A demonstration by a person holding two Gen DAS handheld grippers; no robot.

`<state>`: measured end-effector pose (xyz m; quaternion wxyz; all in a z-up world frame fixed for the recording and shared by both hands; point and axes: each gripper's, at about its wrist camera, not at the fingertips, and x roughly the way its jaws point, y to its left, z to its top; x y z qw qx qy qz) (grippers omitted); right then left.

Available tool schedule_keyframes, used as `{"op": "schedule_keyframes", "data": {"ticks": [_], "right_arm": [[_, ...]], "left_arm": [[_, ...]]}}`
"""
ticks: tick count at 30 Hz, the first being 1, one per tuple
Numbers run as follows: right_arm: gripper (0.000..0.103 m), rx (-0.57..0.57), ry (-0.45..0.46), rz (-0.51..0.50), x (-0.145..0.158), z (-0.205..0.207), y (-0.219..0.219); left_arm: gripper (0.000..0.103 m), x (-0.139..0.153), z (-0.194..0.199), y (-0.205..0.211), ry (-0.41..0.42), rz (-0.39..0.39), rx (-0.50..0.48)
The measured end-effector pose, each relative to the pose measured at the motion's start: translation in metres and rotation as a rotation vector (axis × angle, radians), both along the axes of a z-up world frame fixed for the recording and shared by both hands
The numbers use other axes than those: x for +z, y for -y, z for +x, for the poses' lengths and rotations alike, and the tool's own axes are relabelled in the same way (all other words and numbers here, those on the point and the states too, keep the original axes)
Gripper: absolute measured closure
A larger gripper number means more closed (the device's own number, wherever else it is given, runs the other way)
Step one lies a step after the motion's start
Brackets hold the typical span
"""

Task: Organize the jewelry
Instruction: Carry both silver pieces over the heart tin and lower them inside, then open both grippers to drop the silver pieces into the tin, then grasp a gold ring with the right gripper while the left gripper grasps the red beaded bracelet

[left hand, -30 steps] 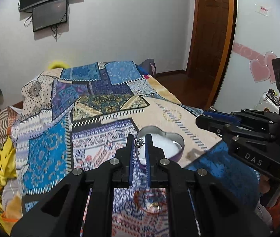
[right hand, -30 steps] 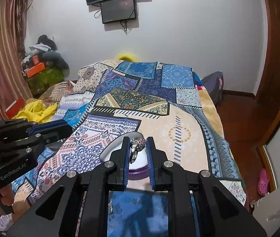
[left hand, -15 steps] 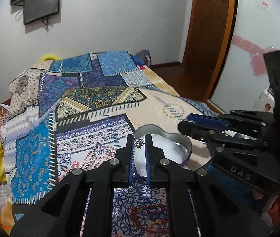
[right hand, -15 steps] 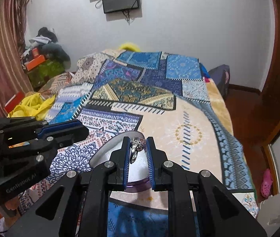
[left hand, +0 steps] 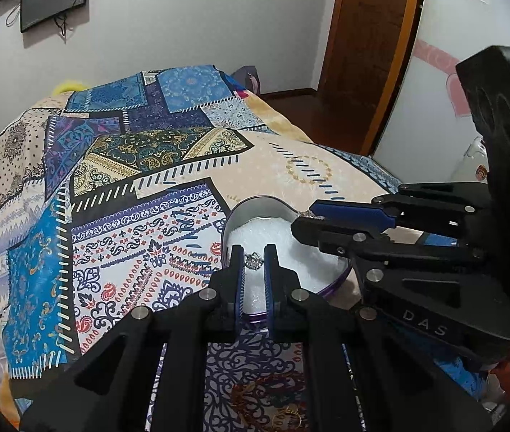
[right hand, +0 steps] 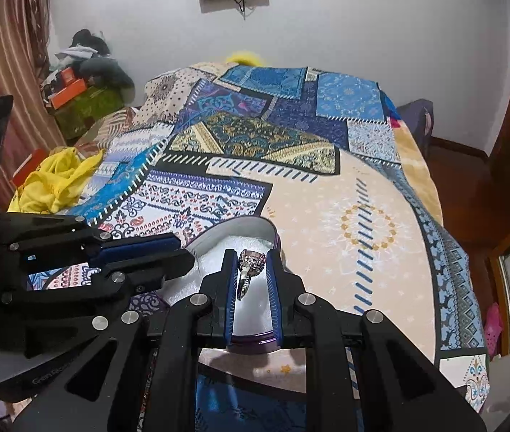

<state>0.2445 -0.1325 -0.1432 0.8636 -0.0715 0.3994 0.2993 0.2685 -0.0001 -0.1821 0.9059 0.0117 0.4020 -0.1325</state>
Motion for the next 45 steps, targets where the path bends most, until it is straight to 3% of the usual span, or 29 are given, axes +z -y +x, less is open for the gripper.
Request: {"op": "schedule_keyframes", "data": {"ticks": [14,22,26,30,36,45], "right_arm": [[0.088,0.021,-0.027,0.01,0.008,-0.003,0.001],[0.087,-0.008,0.031,0.004,0.026,-0.017,0.01],[0.079,-0.022,0.061,0.008,0.036,-0.027,0.015],[0.069,-0.036,0.088,0.017,0.044,-0.038,0.019],[0.068,-0.037,0.104,0.004,0.046,-0.054,0.02],[0.068,-0.012,0.071,-0.039,0.028,-0.075,0.018]], "left_arm": [[0.094,0.01,-0.008,-0.012,-0.001,-0.029,0.016],[0.081,0.037,-0.024,-0.024,0.048,-0.035,0.056],[0.071,0.048,-0.037,-0.029,0.068,-0.037,0.082],[0.069,0.054,-0.049,-0.032,0.069,-0.034,0.096],[0.062,0.055,-0.068,-0.034,0.055,-0.033,0.111],[0.062,0.038,-0.093,-0.037,-0.004,-0.031,0.126]]}}
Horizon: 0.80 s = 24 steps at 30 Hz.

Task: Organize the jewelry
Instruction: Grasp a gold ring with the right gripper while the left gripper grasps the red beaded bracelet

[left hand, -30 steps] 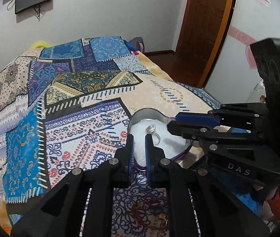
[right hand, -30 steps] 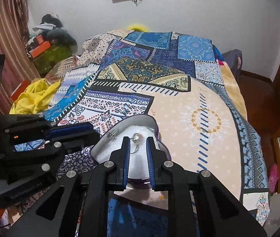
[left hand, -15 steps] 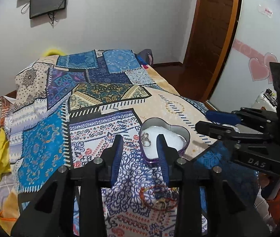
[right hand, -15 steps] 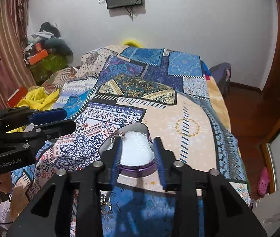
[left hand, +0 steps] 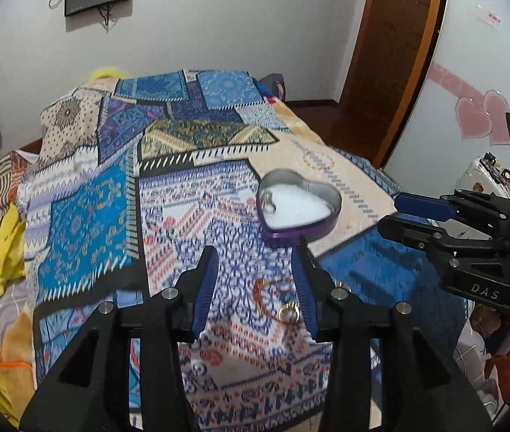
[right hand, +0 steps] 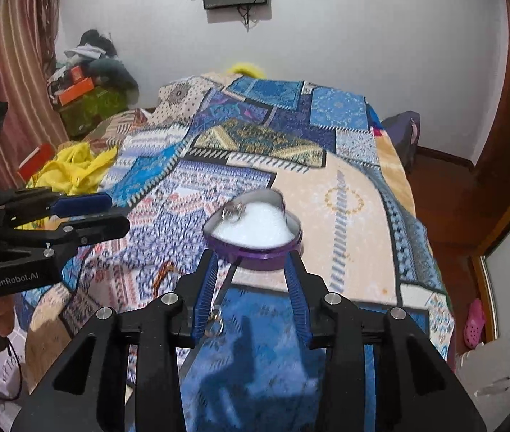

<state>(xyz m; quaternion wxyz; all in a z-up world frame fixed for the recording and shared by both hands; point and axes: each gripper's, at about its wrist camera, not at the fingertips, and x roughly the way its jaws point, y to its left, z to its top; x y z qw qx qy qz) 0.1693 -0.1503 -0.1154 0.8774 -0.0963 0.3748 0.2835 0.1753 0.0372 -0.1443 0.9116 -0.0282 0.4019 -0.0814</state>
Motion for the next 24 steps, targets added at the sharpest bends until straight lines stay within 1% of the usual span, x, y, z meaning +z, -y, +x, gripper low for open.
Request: {"op": "schedule_keyframes", "data": {"ticks": [8,13,18,24], "right_arm": [[0.068,0.039,-0.084,-0.069,-0.035,-0.015,-0.01],[0.068,0.085,-0.108,-0.11,-0.049,-0.022,-0.018],[0.068,0.092,-0.097,-0.141,-0.059,-0.021,-0.023],[0.068,0.111,-0.069,-0.141,-0.063,-0.023,-0.022]], "left_arm": [[0.062,-0.027,-0.02,-0.01,-0.069,-0.016,0.03],[0.062,-0.037,-0.029,-0.011,-0.091,-0.029,0.03],[0.062,-0.042,-0.027,-0.009,-0.098,-0.017,0.022],[0.062,-0.049,-0.01,-0.012,-0.12,-0.04,0.015]]}}
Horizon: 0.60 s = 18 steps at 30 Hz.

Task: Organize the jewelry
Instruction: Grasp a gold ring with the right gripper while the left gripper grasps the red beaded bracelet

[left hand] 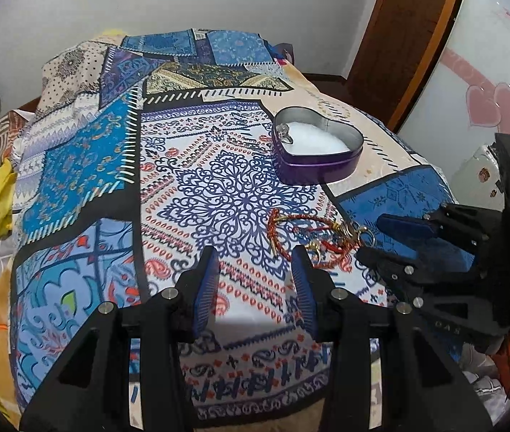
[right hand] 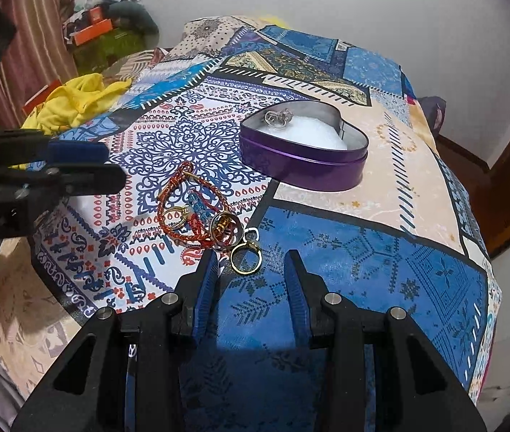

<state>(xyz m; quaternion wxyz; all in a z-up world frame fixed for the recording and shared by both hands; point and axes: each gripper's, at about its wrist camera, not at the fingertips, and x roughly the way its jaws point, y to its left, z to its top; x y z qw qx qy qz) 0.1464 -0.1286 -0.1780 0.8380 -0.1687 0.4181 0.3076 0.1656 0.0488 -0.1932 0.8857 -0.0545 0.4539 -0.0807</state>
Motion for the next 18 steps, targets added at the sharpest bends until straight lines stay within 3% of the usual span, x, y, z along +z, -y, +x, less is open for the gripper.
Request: {"op": "schedule_keyframes", "data": {"ticks": [5,11,16,18], "right_arm": [[0.087,0.01,0.009,0.001,0.0,0.0,-0.002],[0.087,-0.021,0.011,0.021,0.004,0.003,0.006],[0.087,-0.062,0.017,0.046,0.011,0.008,0.018],[0.087,-0.074,0.024,0.053,0.013,0.01,0.02]], "left_arm": [[0.062,-0.007,0.01,0.007,-0.021,0.005,-0.035],[0.062,-0.013,0.019,0.013,-0.027,0.012,-0.042],[0.069,-0.021,0.029,0.016,-0.049,0.011,-0.035],[0.077,-0.024,0.032,0.018,-0.052,0.02,-0.031]]}}
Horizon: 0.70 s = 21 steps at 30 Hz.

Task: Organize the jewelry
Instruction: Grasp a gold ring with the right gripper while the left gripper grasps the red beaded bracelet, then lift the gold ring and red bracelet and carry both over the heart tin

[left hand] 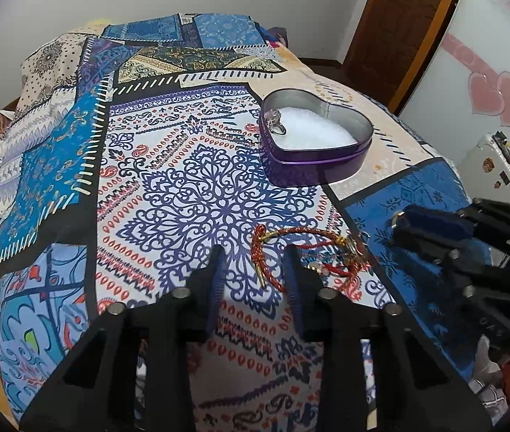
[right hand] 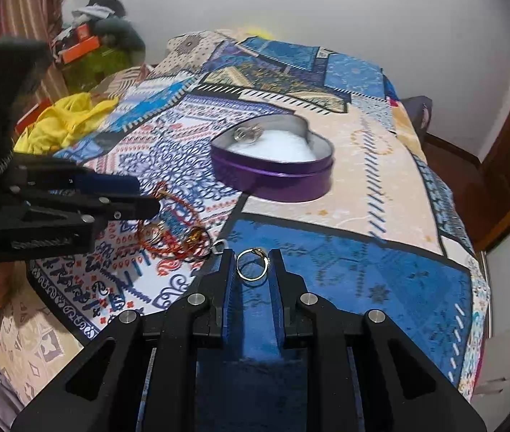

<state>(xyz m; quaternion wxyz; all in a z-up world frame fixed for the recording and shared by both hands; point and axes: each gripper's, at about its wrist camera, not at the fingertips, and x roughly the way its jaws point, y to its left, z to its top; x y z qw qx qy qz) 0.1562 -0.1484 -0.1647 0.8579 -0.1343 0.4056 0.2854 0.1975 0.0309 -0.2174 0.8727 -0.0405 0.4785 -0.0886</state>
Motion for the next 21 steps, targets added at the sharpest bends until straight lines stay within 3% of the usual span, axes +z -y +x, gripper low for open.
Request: {"op": "schedule_keyframes", "data": {"ticks": [5,11,21], "right_arm": [[0.087,-0.026,0.002,0.023,0.004,0.004,0.006],[0.087,-0.037,0.012,0.041,0.011,0.003,0.009],[0.087,-0.048,0.047,0.068,0.027,-0.002,0.014]], "left_arm": [[0.096,-0.004,0.005,0.004,-0.003,0.024,0.0],[0.097,0.003,-0.002,0.007,0.015,0.032,-0.004],[0.097,0.044,-0.019,0.012,0.112,0.027,-0.01]]}}
